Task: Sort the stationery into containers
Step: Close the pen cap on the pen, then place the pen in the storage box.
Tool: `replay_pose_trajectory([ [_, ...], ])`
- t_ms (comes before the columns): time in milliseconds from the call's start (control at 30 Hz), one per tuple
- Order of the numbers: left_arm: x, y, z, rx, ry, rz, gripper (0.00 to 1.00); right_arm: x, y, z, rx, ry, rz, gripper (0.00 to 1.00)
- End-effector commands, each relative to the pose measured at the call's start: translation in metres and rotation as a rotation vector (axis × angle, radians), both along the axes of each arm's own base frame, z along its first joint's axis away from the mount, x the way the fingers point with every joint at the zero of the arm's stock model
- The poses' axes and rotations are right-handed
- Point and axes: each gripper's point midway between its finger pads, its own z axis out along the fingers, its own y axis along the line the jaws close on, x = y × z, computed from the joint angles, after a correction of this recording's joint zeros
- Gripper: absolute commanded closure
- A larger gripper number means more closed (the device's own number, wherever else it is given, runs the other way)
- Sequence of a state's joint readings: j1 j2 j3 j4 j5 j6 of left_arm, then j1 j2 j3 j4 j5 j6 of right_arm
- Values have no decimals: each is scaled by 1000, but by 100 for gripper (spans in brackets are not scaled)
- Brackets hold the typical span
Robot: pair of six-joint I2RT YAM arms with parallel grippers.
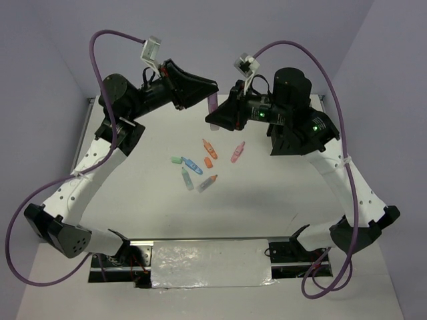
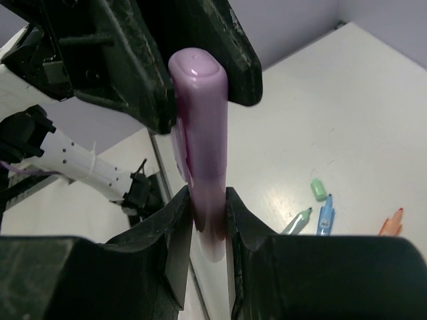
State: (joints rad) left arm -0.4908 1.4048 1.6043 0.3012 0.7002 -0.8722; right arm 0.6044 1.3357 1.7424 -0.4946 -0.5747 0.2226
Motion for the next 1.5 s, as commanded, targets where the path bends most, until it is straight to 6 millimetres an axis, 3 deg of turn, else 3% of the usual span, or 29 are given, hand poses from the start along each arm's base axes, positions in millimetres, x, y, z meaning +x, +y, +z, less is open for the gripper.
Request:
replay_pose_trajectory([
  [0, -38, -29, -76, 158, 145, -202, 100, 9, -5, 100, 193, -280, -50, 100],
  [33, -45, -28, -77, 157, 135, -205, 100, 5, -10, 117, 208, -315, -44, 100],
  [67, -44, -28, -89, 168, 157, -203, 100, 10, -10, 118, 202, -317, -54, 100],
  [133, -51, -25, -92, 163, 159, -212, 100, 7, -19, 137, 227, -365, -60, 100],
  [200, -56, -27, -104, 167, 174, -231, 100, 10, -18, 141, 234, -355, -39, 100],
  [233, -62, -31, -106, 169, 179, -246, 100, 4, -21, 154, 249, -380, -32, 100],
  [533, -76, -37, -118, 170, 202, -262, 100, 2, -30, 168, 323, -411, -29, 100],
  [767, -79, -33, -136, 183, 248, -248, 100, 2, -57, 181, 420, -418, -27, 100],
  [967, -90, -37, -138, 171, 264, -269, 100, -5, -55, 192, 443, -478, 34, 100],
  [1233, -84, -41, -119, 121, 247, -259, 100, -21, -45, 184, 464, -465, 169, 100],
  [1300, -74, -41, -112, 116, 246, -208, 100, -21, -42, 171, 446, -434, 199, 100],
  [1333, -70, -40, -105, 115, 233, -191, 100, -28, -43, 169, 447, -438, 215, 100],
  [1367, -66, -38, -86, 101, 183, -164, 100, -24, -41, 157, 440, -412, 215, 100],
  [1433, -53, -39, -78, 106, 193, -114, 100, -33, -43, 150, 439, -407, 231, 100],
  [1467, -48, -35, -62, 83, 172, -85, 100, -26, -41, 135, 426, -368, 217, 100],
])
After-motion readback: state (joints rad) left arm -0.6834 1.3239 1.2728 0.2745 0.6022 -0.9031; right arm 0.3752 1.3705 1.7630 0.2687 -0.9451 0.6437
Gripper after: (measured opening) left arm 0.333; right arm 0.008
